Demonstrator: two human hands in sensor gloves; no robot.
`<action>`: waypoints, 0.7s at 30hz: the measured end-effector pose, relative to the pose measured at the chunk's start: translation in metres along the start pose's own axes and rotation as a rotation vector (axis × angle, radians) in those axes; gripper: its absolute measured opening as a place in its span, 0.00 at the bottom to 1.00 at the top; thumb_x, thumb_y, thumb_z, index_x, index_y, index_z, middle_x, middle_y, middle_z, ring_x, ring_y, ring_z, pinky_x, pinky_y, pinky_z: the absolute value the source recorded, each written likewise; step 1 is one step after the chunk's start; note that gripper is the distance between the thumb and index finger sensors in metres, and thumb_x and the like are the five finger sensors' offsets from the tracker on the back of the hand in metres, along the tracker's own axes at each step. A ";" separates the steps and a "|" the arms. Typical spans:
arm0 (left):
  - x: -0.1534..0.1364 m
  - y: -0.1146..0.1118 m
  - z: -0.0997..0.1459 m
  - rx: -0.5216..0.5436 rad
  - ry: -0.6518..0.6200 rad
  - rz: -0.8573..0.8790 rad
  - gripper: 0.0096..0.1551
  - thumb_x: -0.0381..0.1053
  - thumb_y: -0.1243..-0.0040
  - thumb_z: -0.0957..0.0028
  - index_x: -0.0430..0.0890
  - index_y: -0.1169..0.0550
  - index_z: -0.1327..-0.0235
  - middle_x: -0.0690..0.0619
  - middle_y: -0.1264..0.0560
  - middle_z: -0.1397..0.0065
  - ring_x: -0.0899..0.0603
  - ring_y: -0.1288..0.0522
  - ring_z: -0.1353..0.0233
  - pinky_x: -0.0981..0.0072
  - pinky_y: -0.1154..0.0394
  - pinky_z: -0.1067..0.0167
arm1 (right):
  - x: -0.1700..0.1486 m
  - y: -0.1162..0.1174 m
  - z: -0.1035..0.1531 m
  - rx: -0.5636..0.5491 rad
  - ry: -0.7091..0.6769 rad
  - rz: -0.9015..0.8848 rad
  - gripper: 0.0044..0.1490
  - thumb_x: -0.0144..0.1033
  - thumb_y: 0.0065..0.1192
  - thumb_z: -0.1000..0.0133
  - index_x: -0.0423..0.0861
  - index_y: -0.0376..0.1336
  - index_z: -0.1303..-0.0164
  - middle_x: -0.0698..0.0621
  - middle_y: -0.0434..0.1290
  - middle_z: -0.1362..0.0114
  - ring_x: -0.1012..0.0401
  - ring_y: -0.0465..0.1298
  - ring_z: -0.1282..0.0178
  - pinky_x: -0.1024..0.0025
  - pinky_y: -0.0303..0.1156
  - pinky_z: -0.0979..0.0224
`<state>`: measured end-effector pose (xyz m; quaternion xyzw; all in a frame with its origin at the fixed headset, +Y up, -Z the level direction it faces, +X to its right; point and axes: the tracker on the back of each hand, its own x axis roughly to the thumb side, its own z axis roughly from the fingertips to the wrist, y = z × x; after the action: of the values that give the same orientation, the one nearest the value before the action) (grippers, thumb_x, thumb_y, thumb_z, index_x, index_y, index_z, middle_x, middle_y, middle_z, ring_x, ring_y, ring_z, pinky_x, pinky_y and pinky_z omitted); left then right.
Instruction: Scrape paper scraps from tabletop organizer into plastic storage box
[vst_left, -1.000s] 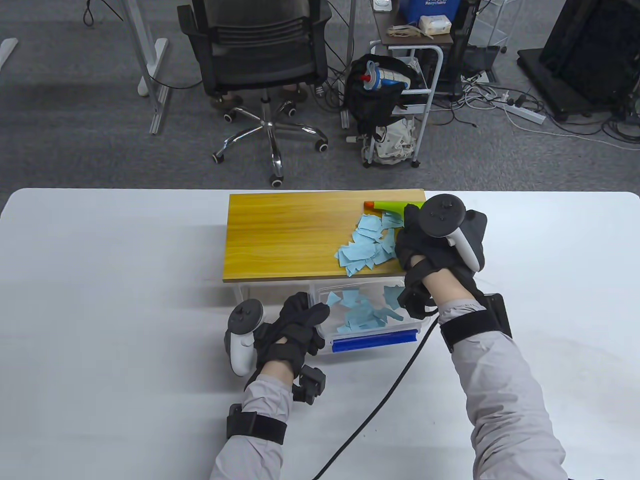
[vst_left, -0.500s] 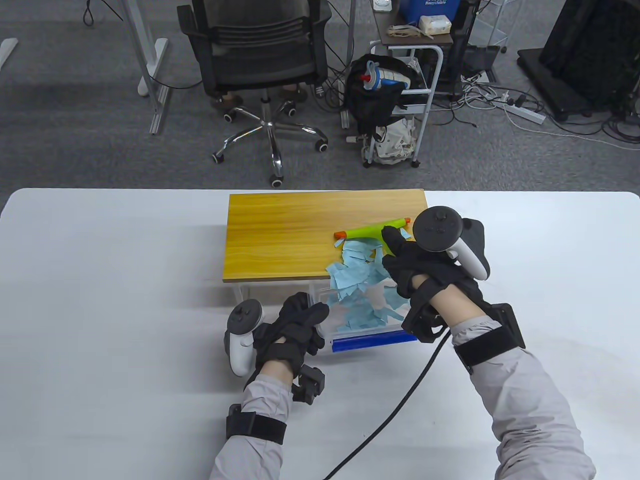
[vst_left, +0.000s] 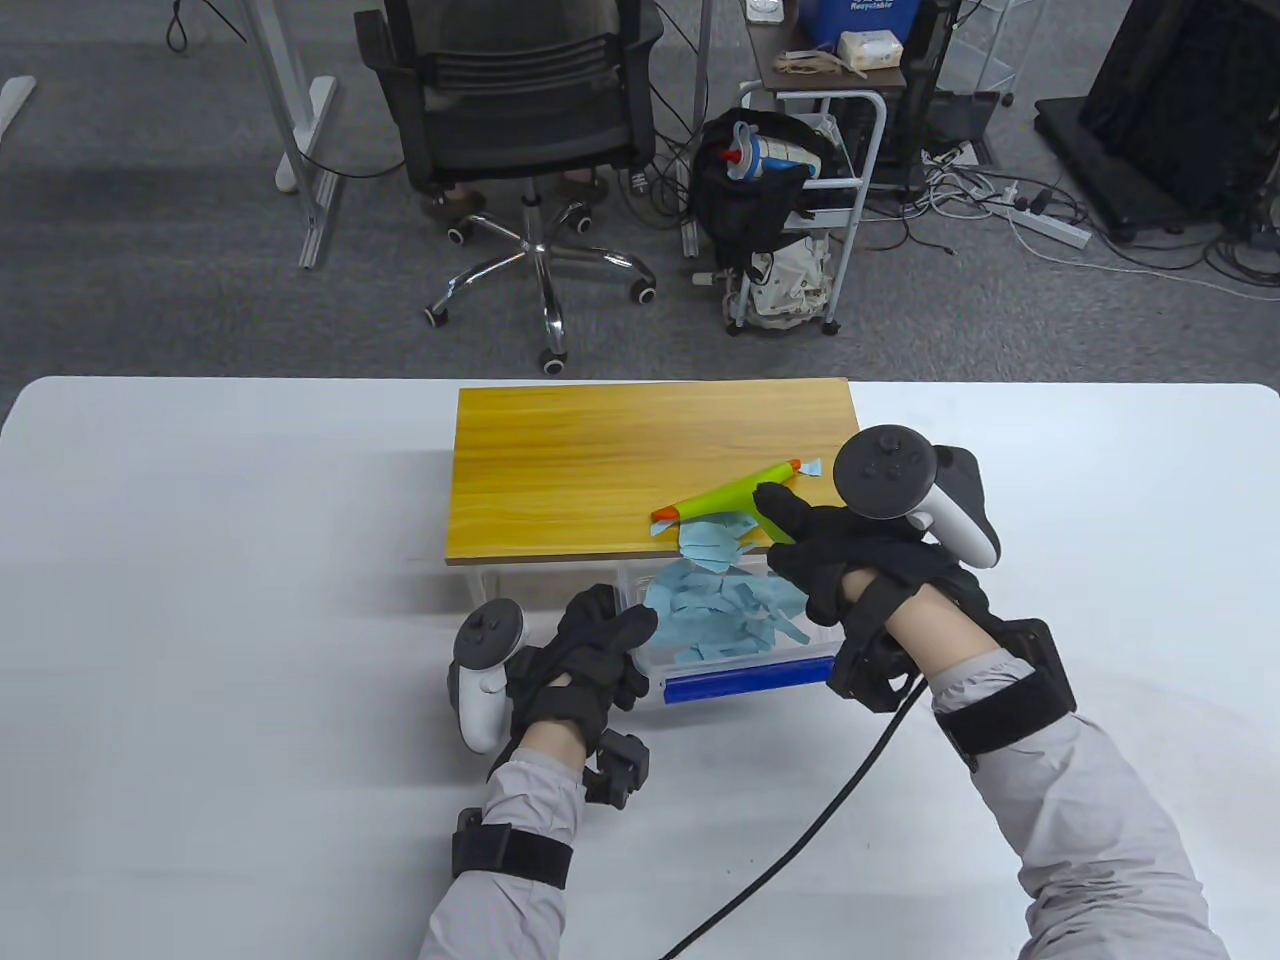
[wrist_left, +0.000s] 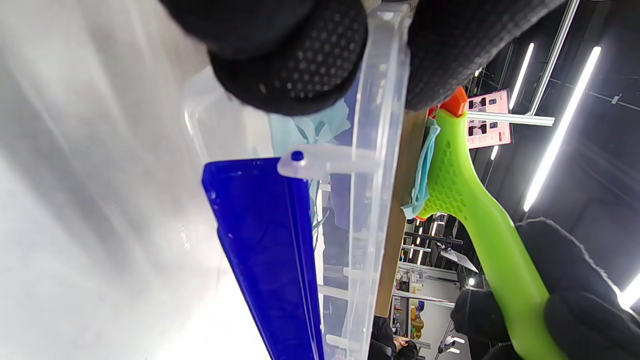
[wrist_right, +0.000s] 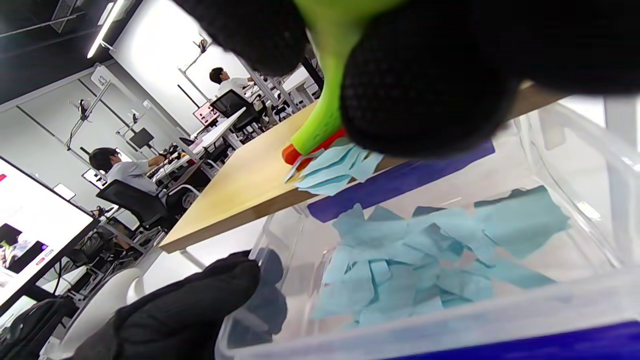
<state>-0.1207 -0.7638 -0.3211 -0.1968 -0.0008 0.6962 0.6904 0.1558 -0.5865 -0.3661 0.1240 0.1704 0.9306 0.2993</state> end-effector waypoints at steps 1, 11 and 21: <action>0.000 0.000 0.000 0.000 0.000 0.000 0.44 0.57 0.38 0.33 0.40 0.51 0.24 0.37 0.36 0.38 0.47 0.21 0.61 0.73 0.20 0.66 | 0.001 -0.001 0.001 0.003 -0.002 0.004 0.38 0.34 0.65 0.44 0.44 0.54 0.24 0.23 0.72 0.42 0.48 0.84 0.72 0.59 0.82 0.73; 0.000 0.001 0.000 0.001 0.000 0.002 0.44 0.57 0.38 0.33 0.40 0.51 0.24 0.37 0.35 0.38 0.47 0.21 0.61 0.73 0.20 0.66 | -0.019 -0.035 0.002 -0.360 0.081 0.018 0.36 0.34 0.62 0.44 0.42 0.58 0.25 0.23 0.73 0.43 0.50 0.83 0.73 0.61 0.82 0.74; 0.000 0.001 0.000 -0.003 0.000 0.001 0.44 0.57 0.38 0.33 0.40 0.51 0.24 0.37 0.36 0.38 0.47 0.21 0.61 0.73 0.20 0.66 | -0.024 -0.015 -0.003 -0.239 0.136 -0.015 0.37 0.35 0.58 0.43 0.38 0.53 0.25 0.21 0.69 0.42 0.52 0.84 0.74 0.66 0.84 0.76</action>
<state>-0.1216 -0.7638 -0.3214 -0.1978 -0.0015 0.6966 0.6897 0.1815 -0.5905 -0.3778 0.0230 0.0792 0.9482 0.3069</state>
